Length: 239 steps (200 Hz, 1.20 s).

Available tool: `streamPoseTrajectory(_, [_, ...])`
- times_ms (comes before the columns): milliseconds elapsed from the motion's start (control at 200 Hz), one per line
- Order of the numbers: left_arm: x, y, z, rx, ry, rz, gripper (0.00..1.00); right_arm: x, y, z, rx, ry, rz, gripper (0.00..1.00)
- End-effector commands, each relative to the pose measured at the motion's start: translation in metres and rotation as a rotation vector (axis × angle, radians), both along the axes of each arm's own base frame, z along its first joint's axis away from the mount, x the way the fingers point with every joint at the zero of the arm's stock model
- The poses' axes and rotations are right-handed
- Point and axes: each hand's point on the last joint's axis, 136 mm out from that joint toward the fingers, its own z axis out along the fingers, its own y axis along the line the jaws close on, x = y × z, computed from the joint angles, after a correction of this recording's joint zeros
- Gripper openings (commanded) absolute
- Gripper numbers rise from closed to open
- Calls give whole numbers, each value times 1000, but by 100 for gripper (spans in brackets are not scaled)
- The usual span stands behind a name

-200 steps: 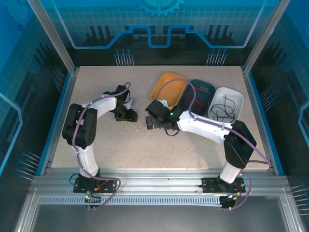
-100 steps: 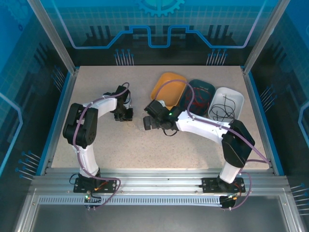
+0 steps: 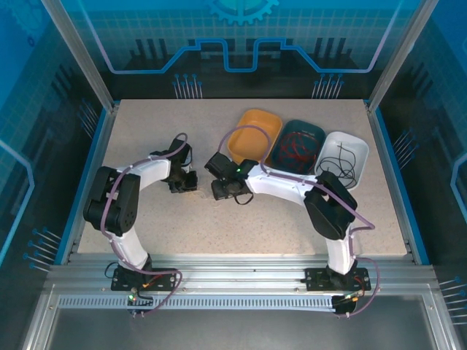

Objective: Untangle the cables

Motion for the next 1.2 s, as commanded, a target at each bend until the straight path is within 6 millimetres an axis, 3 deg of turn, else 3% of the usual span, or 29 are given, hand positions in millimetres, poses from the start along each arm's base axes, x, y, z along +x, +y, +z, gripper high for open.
streamPoseTrajectory(0, [-5,-5,2,-40,1,15,13,10,0,-12,-32,28,5,46])
streamPoseTrajectory(200, [-6,-4,5,-39,-4,14,15,14,-10,-28,-91,47,-17,38])
streamPoseTrajectory(345, [-7,-4,6,-43,-8,16,15,14,-20,-23,-123,23,-28,11])
streamPoseTrajectory(420, [-7,-3,7,-40,-15,20,16,16,-23,-6,-122,-18,-22,0])
streamPoseTrajectory(720, [-7,-2,8,-40,-39,44,16,9,-41,86,-136,-245,-27,0])
streamPoseTrajectory(891, [-6,-4,12,-54,-49,45,16,3,-51,122,-133,-318,-25,0])
streamPoseTrajectory(1071, [-2,-17,32,-142,-115,18,20,-2,-39,154,-28,-371,56,0])
streamPoseTrajectory(1191, [1,-27,55,-196,-201,-26,33,-3,-43,172,3,-412,61,0])
